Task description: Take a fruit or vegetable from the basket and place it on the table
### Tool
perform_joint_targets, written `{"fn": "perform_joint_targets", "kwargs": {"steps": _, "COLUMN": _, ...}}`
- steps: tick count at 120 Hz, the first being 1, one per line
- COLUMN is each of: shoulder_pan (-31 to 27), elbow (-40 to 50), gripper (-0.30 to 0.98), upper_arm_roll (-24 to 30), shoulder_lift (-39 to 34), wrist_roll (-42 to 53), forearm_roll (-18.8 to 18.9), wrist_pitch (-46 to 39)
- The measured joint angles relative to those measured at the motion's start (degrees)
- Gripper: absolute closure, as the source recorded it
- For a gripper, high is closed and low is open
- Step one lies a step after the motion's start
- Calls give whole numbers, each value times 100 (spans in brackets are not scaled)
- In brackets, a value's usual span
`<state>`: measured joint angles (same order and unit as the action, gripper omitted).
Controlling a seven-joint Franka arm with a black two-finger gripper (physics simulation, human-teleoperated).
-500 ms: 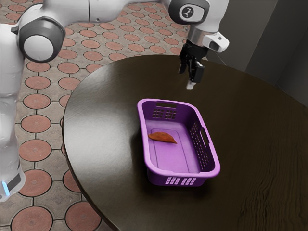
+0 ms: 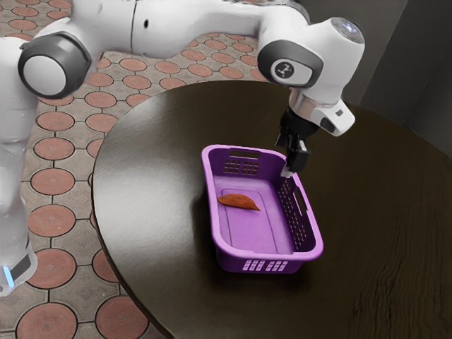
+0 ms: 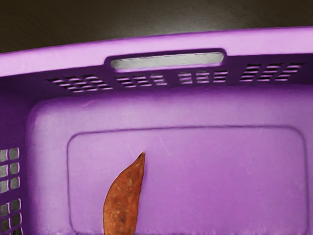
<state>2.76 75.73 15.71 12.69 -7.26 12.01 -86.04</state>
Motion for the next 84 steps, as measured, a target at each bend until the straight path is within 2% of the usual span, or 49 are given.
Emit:
{"fn": "perform_joint_targets", "kwargs": {"steps": 14, "shoulder_pan": -21, "elbow": 824, "gripper": 0, "upper_arm_roll": -57, "shoulder_lift": -254, "wrist_roll": -95, "forearm_roll": 16, "wrist_pitch": -436}}
{"fn": "perform_joint_targets", "kwargs": {"steps": 40, "shoulder_pan": -53, "elbow": 2417, "gripper": 0, "upper_arm_roll": -483, "shoulder_lift": -880, "wrist_roll": -187, "forearm_roll": -219, "wrist_pitch": -1448}}
{"fn": "perform_joint_targets", "kwargs": {"steps": 84, "shoulder_pan": -102, "elbow": 2941, "gripper": 0, "upper_arm_roll": -575, "shoulder_lift": -1119, "wrist_roll": -269, "forearm_roll": -431, "wrist_pitch": -2508}}
